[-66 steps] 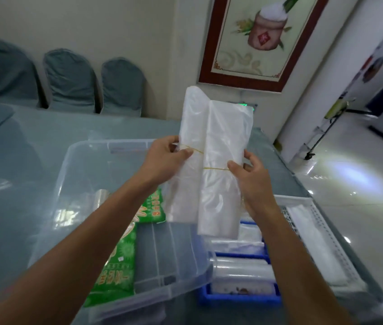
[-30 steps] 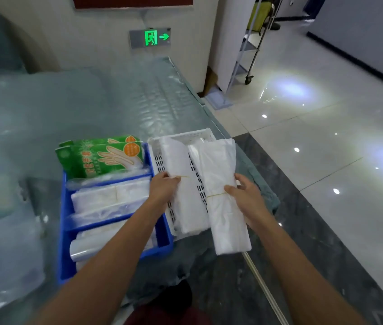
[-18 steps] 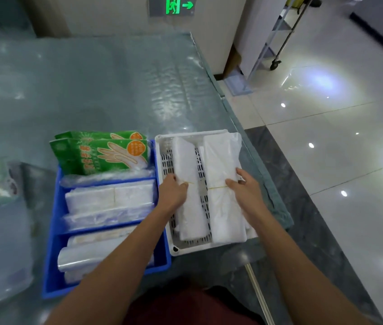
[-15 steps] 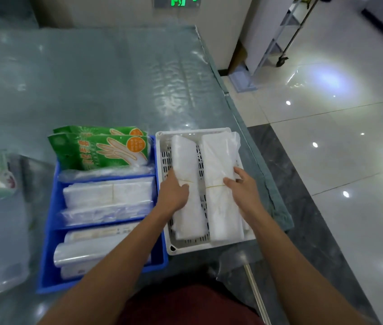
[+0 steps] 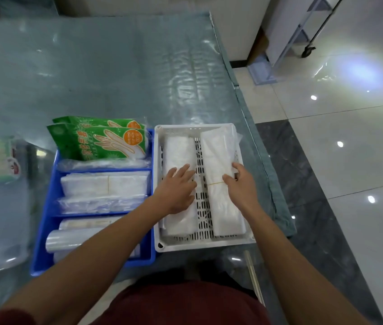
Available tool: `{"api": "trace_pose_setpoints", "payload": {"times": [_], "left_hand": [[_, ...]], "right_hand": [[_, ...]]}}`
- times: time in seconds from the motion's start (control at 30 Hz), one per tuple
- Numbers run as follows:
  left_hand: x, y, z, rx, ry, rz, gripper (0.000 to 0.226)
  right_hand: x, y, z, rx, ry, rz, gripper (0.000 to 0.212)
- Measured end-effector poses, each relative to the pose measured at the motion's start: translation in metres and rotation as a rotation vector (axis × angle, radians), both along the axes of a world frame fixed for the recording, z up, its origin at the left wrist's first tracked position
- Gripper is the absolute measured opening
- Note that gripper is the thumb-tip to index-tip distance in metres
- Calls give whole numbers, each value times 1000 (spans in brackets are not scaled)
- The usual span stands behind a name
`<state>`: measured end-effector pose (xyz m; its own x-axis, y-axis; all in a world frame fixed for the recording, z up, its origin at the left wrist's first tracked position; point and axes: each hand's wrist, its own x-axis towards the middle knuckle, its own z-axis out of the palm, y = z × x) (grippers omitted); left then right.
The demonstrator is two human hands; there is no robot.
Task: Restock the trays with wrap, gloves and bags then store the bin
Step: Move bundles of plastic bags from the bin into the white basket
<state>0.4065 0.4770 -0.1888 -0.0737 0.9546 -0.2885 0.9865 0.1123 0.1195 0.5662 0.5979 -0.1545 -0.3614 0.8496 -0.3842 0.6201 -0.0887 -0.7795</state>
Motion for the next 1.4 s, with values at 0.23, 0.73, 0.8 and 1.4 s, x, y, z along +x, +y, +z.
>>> {"api": "trace_pose_setpoints", "payload": {"times": [0.23, 0.73, 0.8, 1.4], "left_hand": [[0, -18, -6, 37, 51, 48, 49], [-5, -28, -19, 200, -79, 111, 60], [-5, -24, -15, 223, -159, 174, 60], [9, 53, -7, 274, -48, -457, 37]], "right_hand": [[-14, -1, -7, -108, 49, -16, 50], [-32, -16, -19, -167, 22, -15, 49], [-36, -20, -22, -149, 3, -1, 44], [11, -47, -18, 193, -302, 107, 48]]}}
